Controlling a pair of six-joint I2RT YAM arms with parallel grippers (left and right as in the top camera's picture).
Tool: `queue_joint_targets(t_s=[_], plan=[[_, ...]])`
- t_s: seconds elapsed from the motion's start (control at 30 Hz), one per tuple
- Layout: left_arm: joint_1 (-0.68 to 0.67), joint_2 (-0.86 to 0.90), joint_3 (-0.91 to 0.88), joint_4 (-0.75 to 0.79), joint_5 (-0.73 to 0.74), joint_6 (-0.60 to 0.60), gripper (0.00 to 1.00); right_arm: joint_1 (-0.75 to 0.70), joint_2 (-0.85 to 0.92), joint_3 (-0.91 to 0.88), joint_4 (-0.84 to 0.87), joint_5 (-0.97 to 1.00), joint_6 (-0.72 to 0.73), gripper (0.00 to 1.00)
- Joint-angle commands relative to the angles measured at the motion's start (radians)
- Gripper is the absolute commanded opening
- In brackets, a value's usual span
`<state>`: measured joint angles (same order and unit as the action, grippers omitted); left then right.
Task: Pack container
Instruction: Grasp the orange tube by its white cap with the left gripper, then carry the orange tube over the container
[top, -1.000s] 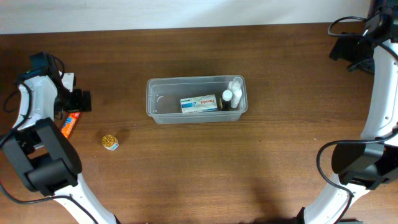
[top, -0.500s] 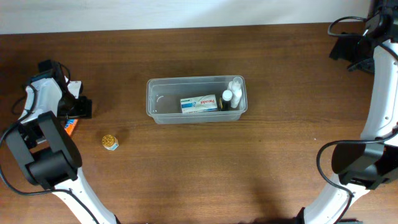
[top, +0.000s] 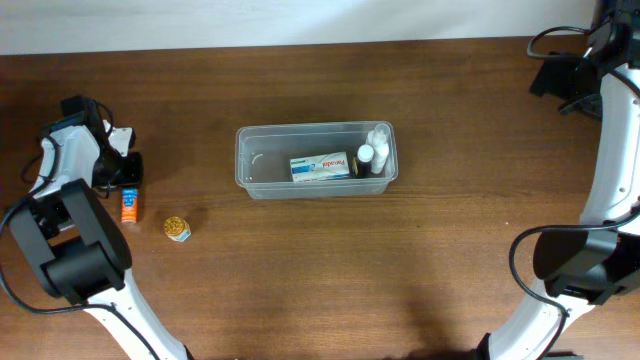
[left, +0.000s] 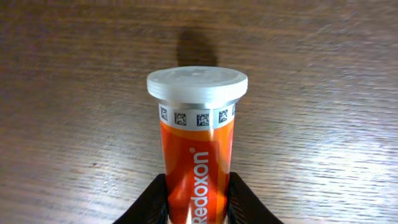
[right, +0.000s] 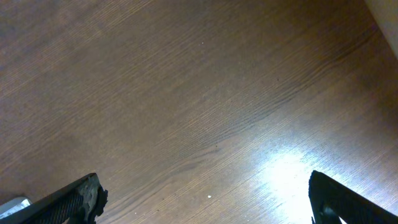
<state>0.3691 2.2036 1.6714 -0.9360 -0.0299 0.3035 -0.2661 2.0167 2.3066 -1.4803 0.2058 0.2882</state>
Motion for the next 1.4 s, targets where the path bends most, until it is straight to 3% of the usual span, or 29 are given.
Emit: queue_joint_targets(t_s=[0.0,0.3,0.67,1.03,1.37], plan=[[0.004,0.016,-0.002,0.005,0.083,-0.004,0.2,-0.003,-0.002,0.005,0.003,0.016,0.009,0.98],[-0.029,0.016,0.044,-0.016,0.105,-0.071,0.18,-0.003,-0.002,0.005,0.003,0.015,0.009,0.98],[-0.192,0.01,0.392,-0.219,0.105,-0.065,0.18,-0.003,-0.002,0.005,0.003,0.016,0.009,0.98],[-0.478,0.01,0.76,-0.414,0.101,0.12,0.18,-0.003,-0.002,0.005,0.003,0.015,0.009,0.98],[-0.712,0.011,0.777,-0.446,0.087,0.269,0.22,-0.003,-0.002,0.005,0.003,0.015,0.009,0.98]])
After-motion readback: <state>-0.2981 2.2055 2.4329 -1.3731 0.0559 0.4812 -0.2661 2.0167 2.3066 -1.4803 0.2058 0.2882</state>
